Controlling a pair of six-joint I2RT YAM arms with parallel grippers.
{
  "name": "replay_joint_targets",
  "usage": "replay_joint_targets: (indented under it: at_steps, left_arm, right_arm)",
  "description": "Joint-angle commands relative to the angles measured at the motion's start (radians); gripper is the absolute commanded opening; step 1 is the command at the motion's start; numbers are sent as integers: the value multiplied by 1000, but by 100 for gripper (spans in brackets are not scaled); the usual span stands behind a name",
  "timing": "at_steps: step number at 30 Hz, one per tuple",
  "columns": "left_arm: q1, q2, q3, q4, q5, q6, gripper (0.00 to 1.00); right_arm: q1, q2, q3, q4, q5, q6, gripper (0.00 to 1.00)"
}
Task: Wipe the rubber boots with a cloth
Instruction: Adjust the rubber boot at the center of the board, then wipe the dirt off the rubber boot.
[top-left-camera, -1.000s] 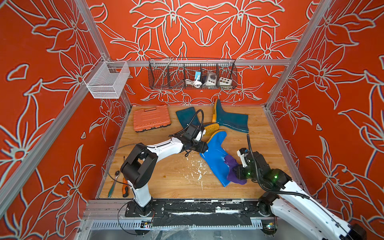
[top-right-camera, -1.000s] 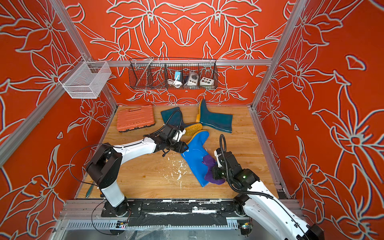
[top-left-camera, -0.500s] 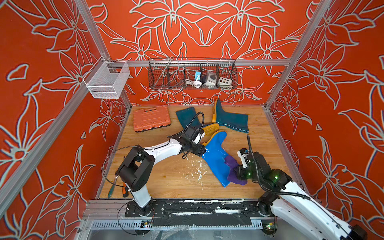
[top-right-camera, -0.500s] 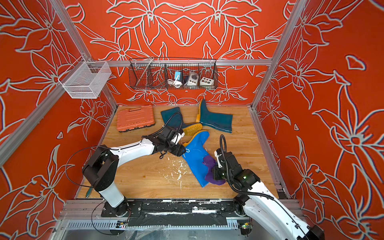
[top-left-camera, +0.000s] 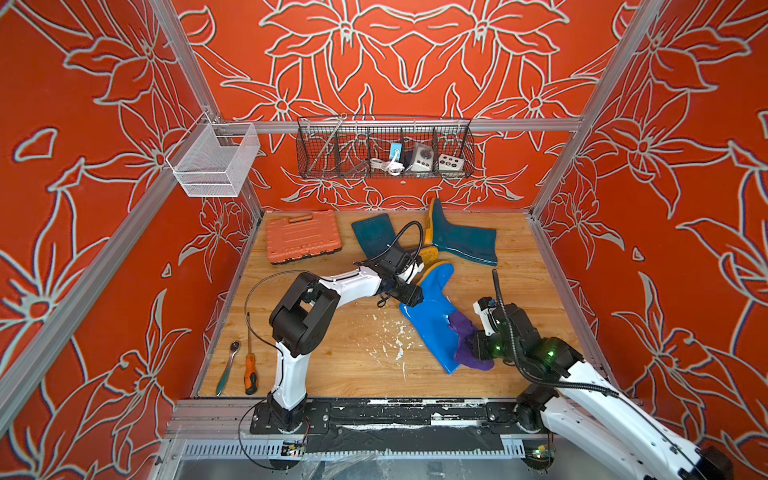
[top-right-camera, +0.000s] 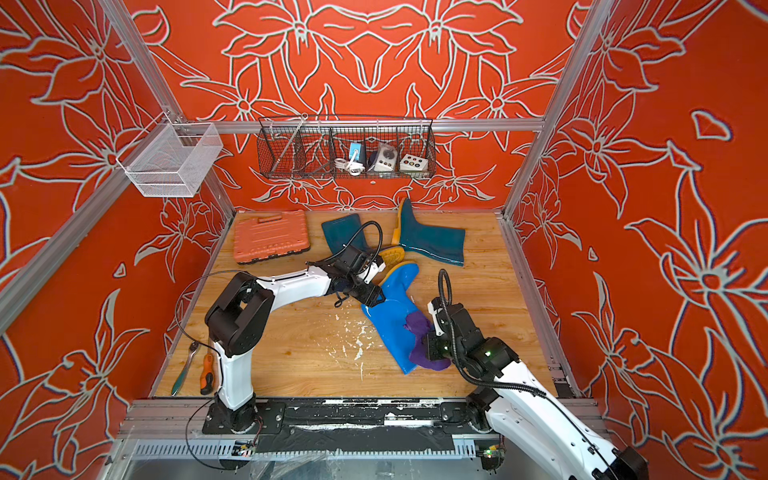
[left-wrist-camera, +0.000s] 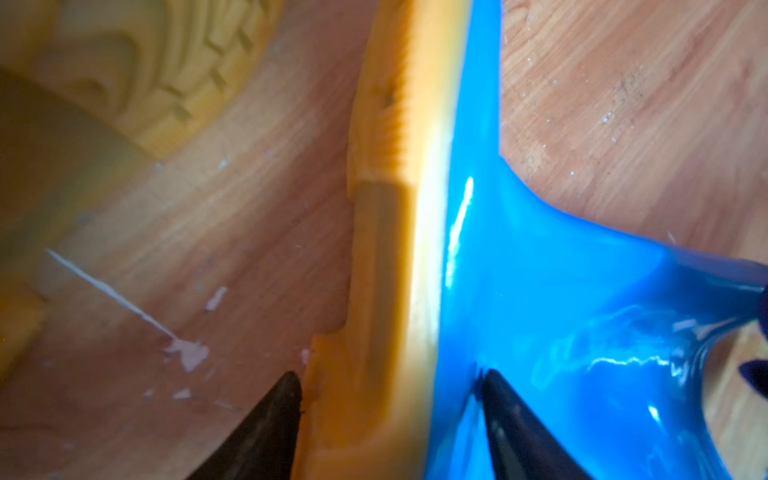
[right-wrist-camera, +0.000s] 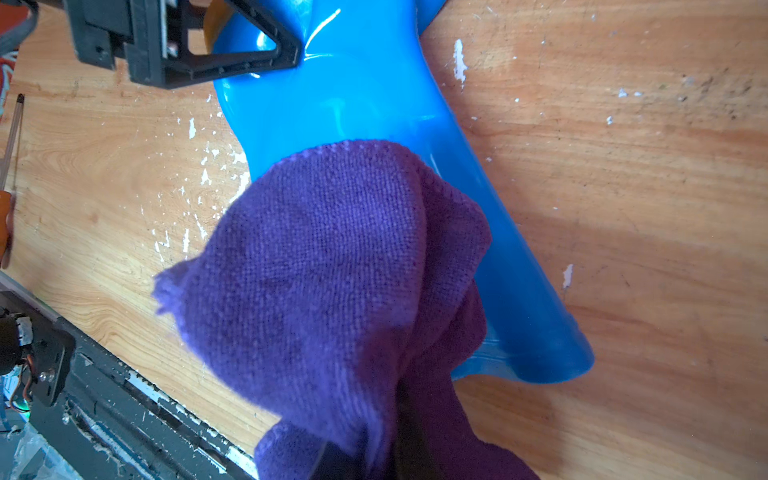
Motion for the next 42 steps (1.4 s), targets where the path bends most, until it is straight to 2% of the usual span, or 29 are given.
replay_joint_targets:
  at_steps: [1,5,6,9,11,12,17,20,23,25,29,33,36,42]
  left_arm:
    - [-4,-51,-42,-45,36,-50,47]
    - [-4,-151,-60,-154,21,-147,4]
    - [-4,-179,-56,-210,-5,-182,0]
    - [-4,-256,-49,-356,-105,-337,0]
    - [0,-309,-62,-446,-168,-494,0]
    - [4,-328,-76,-464,-161,-552,0]
    - [80,-395,-198,-393,32,-740,0]
    - [147,-415,-261,-342,129,-802,0]
    - [172,-436,-292,-316,164,-832,0]
    - [174,-441,-296,-313,169,-834,0]
    - [176,-442,-310,-297,199,-838,0]
    - [182,-448,-335,-286,220,-836,0]
    - [189,-456,-353,-272,248,-836,0]
    - [215,-490,-378,-287,279,-810,0]
  right_arm:
    - [6,2,-1,4,-2,-8,0]
    - [6,16,69,-8,-6,-38,0]
    - [6,18,99,-16,-8,-50,0]
    - [32,24,177,-31,21,-74,0]
    - [89,41,230,-20,72,-87,0]
    - [121,51,247,-7,95,-93,0]
    - [351,125,251,177,239,-97,0]
    - [509,240,259,292,344,-121,0]
    - [600,418,332,350,374,-164,0]
    - [616,516,384,372,370,-178,0]
    - [608,628,443,395,380,-208,0]
    - [552,656,455,369,348,-229,0]
    - [448,639,403,364,310,-216,0]
    - [150,512,308,251,290,-226,0]
